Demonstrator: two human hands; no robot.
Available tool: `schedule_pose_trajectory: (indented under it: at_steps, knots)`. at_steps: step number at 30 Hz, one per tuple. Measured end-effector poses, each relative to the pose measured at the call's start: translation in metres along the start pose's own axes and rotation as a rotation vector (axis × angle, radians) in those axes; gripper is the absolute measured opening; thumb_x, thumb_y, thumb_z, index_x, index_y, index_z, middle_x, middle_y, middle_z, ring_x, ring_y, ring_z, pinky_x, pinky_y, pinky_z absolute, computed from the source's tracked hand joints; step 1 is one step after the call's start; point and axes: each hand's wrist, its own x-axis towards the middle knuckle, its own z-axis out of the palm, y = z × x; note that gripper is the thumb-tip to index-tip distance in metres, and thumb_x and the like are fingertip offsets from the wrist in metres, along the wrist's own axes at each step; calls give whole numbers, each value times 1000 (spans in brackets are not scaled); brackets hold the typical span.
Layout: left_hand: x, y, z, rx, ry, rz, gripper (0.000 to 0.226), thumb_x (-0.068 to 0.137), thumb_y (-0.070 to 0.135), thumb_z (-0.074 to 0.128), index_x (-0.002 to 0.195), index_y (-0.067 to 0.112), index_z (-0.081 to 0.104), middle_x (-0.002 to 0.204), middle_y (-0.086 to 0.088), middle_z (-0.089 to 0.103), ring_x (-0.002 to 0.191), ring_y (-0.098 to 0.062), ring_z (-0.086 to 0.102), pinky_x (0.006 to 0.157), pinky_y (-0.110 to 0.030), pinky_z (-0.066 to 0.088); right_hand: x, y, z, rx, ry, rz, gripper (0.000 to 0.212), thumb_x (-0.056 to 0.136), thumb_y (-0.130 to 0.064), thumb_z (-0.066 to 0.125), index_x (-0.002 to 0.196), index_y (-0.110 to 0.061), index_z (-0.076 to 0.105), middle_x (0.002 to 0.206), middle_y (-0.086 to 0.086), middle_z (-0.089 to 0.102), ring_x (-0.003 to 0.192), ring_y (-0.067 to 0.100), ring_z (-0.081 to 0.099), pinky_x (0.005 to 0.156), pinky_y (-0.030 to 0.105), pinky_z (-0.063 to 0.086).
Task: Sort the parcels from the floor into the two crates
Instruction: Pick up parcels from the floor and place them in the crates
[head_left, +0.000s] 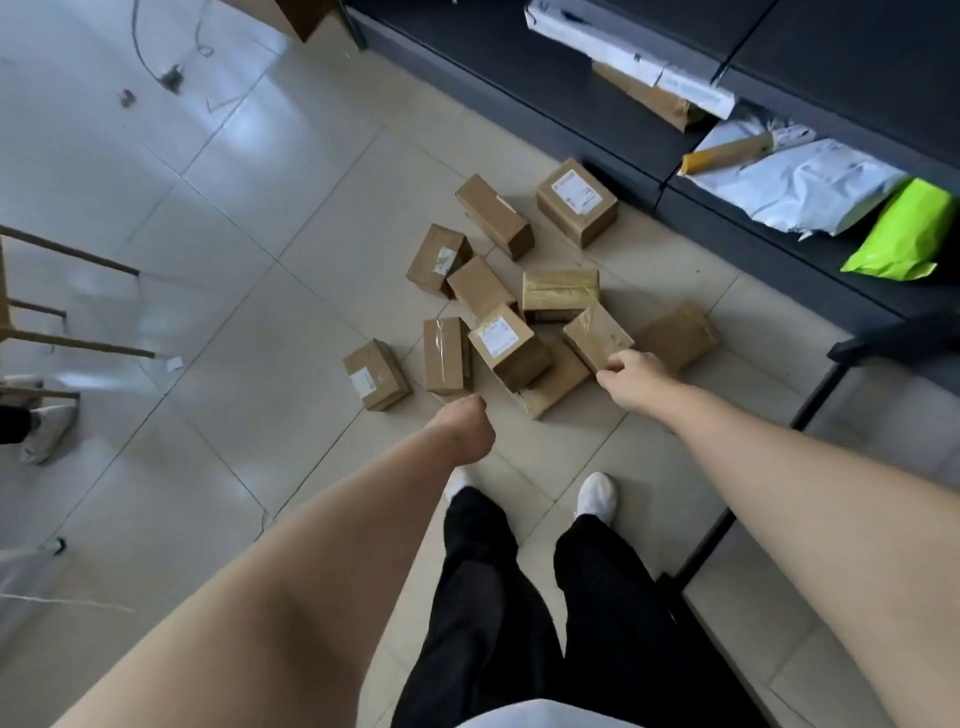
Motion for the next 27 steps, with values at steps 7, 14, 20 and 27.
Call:
schedule_pose_trajectory:
  at_steps: [7,14,20,27]
  knots:
    - [70,-15,8,-40,-91,18,49,96,4,39,145,5,42,146,-13,48,134,-29,46,105,-31,40,36,-7,23,40,-26,110,49,97,-36,48,143,-19,47,149,9,44,133,31,45,108,35,40]
    - [146,-54,-1,-87,-129,25,43,96,2,37,137,2,49,139,-15,52,125,-30,51,97,-31,43,85,-32,72,132,-56,242,48,98,-32,48,144,-15,45,149,8,45,134,30,44,108,34,36]
    - [235,-89,8,-231,-145,-64,35,95,0,36,121,10,57,118,-11,56,97,-21,42,88,-30,42,154,-49,132,272,-102,292,49,99,-31,49,144,-13,46,147,7,47,133,28,45,105,32,36]
    - [349,-90,58,-473,-140,-210,39,98,13,44,135,9,55,137,-12,55,122,-32,55,101,-35,48,275,-41,179,277,-24,262,56,97,-40,48,148,-20,36,149,4,44,133,28,44,102,33,37]
